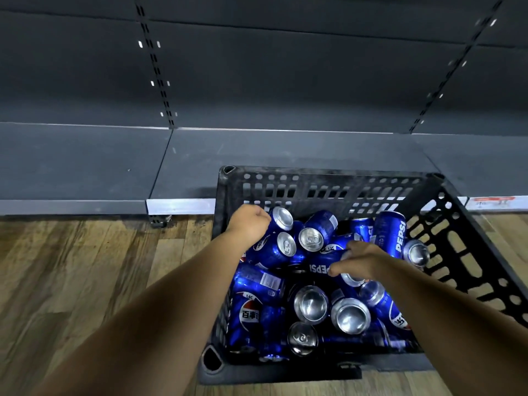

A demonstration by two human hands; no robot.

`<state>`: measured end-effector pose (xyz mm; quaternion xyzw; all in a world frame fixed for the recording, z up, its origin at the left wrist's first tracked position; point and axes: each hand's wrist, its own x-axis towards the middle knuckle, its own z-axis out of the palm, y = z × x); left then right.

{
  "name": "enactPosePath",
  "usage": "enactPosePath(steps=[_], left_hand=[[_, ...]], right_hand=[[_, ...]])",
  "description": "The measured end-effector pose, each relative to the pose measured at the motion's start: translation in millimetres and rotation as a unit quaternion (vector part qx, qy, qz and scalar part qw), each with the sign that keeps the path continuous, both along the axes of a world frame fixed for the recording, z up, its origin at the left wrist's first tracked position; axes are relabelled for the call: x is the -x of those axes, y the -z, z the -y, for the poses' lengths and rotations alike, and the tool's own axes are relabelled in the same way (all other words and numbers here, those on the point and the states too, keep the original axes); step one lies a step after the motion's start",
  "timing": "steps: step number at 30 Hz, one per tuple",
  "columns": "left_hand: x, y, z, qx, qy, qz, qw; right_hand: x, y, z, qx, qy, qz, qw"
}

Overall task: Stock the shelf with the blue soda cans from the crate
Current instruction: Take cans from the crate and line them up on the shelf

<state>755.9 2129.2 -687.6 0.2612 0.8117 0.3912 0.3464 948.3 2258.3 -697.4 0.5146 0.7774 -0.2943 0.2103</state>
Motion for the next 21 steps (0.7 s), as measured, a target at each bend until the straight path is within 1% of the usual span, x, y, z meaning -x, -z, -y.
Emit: enactPosePath(steps=[3, 6, 8, 10, 12, 15, 18, 21], left_hand=[[-7.9, -16.5, 3.2, 0.011, 0.004, 0.017, 1.0], [-15.7, -48.3, 9.5, 0.022, -0.013, 0.045, 0.999], [-20.0, -80.7, 13.2, 0.028, -0.051, 0.103, 0.993], [-21.0, -117.9, 15.4, 0.041, -0.081, 0.163, 0.983], [-16.6, -158.4, 16.2, 0.051, -0.083, 0.184, 0.978], [-9.5, -222.1, 18.6, 0.067, -0.082, 0.181, 0.978], [-7.6, -286.4, 20.6, 0.1, -0.043, 0.163, 0.981], [-5.1, -350.2, 21.1, 0.121, -0.023, 0.105, 0.987]], right_hand=[[-2.3, -20.3, 11.3, 0.003, 0.011, -0.01, 1.0], [-8.8, -52.6, 23.3, 0.038, 0.068, -0.058, 0.995], [-11.7, -81.9, 31.3, 0.079, 0.096, -0.099, 0.987], [-12.0, -111.5, 38.8, 0.098, 0.103, -0.134, 0.981], [-8.5, -147.5, 46.2, 0.111, 0.106, -0.168, 0.974], [0.6, -206.4, 55.5, 0.131, 0.112, -0.191, 0.966], [9.8, -274.7, 61.3, 0.149, 0.121, -0.217, 0.957], [18.0, -355.0, 66.1, 0.187, 0.11, -0.258, 0.941]])
